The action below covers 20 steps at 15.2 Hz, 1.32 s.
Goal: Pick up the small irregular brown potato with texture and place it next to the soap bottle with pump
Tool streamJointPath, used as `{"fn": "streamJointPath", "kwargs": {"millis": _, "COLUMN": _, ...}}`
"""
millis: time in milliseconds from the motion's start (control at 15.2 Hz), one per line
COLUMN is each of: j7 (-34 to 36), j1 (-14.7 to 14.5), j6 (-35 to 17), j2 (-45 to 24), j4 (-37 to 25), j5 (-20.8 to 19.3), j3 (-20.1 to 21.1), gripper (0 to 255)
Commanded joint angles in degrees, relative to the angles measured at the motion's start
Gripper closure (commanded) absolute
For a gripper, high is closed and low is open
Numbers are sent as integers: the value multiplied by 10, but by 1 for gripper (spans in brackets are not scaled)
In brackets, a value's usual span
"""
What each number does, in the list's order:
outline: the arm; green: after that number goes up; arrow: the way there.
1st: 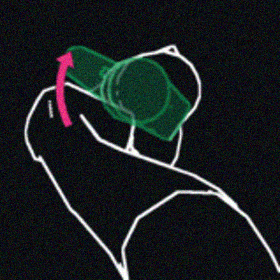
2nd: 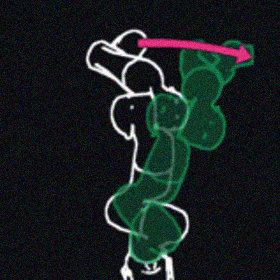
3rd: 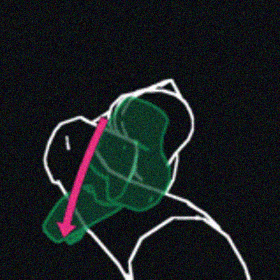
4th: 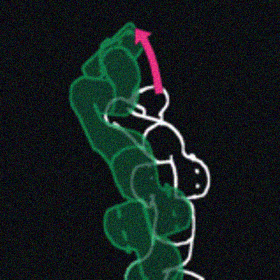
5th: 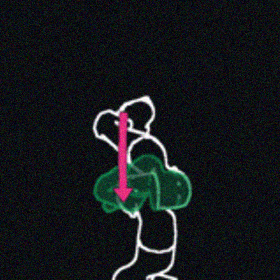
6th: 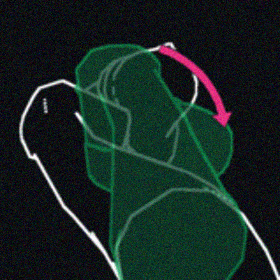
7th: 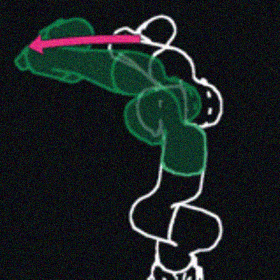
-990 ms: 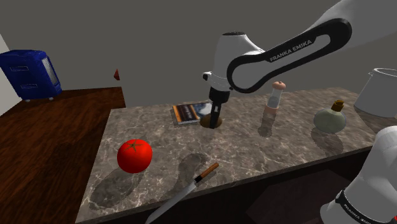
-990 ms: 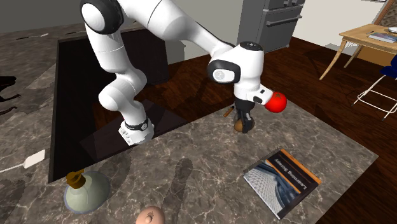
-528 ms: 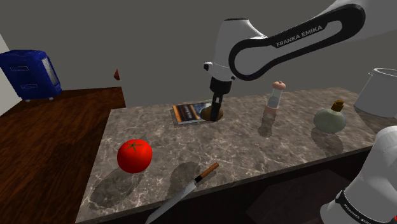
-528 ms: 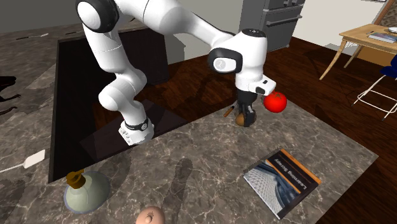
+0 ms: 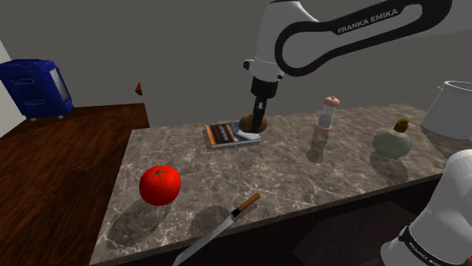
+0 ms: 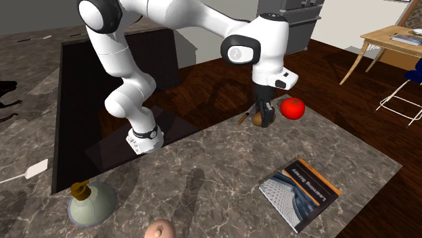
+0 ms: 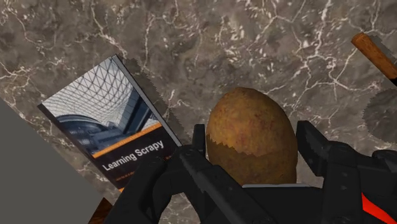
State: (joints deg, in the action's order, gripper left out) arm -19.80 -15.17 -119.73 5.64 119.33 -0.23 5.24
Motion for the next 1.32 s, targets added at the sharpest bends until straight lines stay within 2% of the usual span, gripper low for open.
{"fn": "streamJointPath", "kwargs": {"millis": 0, "j7": 0, "j1": 0, "j6": 15, "j2": 2, "j4": -12, "j5": 0, "j3": 0, "gripper": 255}}
{"fn": "streamJointPath", "kwargs": {"millis": 990, "j7": -2, "j1": 0, "j6": 125, "j2": 13, "j4": -111, "j5": 2, "j3": -1, "gripper": 255}}
{"fn": "streamJointPath", "kwargs": {"millis": 1254, "j7": -48, "j1": 18, "j6": 120, "j2": 73, "j4": -47, "j5": 6, "j3": -28, "gripper": 255}}
